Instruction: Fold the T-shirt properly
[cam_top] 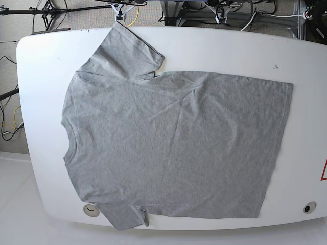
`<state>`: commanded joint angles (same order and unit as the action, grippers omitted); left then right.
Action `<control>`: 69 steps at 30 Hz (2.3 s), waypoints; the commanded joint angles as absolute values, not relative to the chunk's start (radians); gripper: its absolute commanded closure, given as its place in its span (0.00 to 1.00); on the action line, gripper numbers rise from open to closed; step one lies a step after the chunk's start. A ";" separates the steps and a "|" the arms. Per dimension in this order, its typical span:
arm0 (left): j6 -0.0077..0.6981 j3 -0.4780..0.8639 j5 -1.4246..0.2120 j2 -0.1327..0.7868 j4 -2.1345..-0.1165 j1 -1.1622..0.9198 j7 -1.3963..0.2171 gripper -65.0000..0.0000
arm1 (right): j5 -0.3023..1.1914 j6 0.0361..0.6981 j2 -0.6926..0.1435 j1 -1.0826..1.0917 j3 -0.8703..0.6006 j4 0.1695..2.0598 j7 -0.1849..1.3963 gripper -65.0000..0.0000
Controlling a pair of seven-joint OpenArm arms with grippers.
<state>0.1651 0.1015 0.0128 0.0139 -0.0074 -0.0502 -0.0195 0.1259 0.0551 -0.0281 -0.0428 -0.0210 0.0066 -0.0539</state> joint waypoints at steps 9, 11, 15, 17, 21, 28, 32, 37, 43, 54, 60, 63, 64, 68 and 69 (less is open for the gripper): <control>0.164 0.101 0.015 0.015 -0.008 -0.052 -0.025 0.99 | 0.127 0.056 -0.029 -0.047 -0.021 0.010 -0.052 1.00; 0.163 0.101 0.013 0.015 -0.009 -0.054 -0.021 0.99 | 0.122 0.056 -0.030 -0.048 -0.022 0.013 -0.054 1.00; 0.162 0.101 0.012 0.017 -0.014 -0.058 -0.014 1.00 | 0.117 0.056 -0.031 -0.052 -0.022 0.014 -0.061 1.00; 0.161 0.101 0.011 0.017 -0.014 -0.060 -0.010 1.00 | 0.115 0.056 -0.032 -0.054 -0.022 0.013 -0.063 1.00; 0.162 0.101 0.012 0.020 -0.021 -0.070 -0.005 1.00 | 0.117 0.058 -0.033 -0.061 -0.021 0.014 -0.069 1.00; 0.164 0.102 0.014 0.024 -0.035 -0.090 -0.006 1.00 | 0.119 0.058 -0.038 -0.063 -0.023 0.019 -0.059 1.00; 0.163 0.102 0.012 0.024 -0.033 -0.087 -0.007 1.00 | 0.118 0.058 -0.038 -0.060 -0.024 0.024 -0.056 1.00; 0.161 0.103 0.011 0.020 -0.016 -0.073 -0.012 1.00 | 0.116 0.060 -0.034 -0.052 -0.023 0.012 -0.061 1.00; 0.163 0.102 0.013 0.020 -0.016 -0.075 -0.014 1.00 | 0.119 0.061 -0.033 -0.053 -0.023 0.013 -0.060 1.00; 0.159 0.102 0.015 0.021 -0.019 -0.078 -0.010 1.00 | 0.118 0.066 -0.034 -0.054 -0.022 0.011 -0.064 1.00; 0.160 0.104 0.013 0.024 -0.017 -0.070 -0.009 1.00 | 0.109 0.065 -0.036 -0.054 -0.020 0.009 -0.067 1.00; 0.160 0.103 0.014 0.023 -0.018 -0.071 -0.007 1.00 | 0.109 0.066 -0.037 -0.056 -0.020 0.014 -0.067 1.00; 0.160 0.104 0.014 0.024 -0.018 -0.072 -0.006 1.00 | 0.109 0.067 -0.037 -0.057 -0.021 0.017 -0.067 1.00; 0.161 0.105 0.014 0.025 -0.025 -0.077 -0.004 1.00 | 0.108 0.071 -0.039 -0.063 -0.020 0.028 -0.067 1.00; 0.160 0.104 0.014 0.025 -0.027 -0.080 -0.001 1.00 | 0.108 0.071 -0.039 -0.066 -0.020 0.034 -0.067 1.00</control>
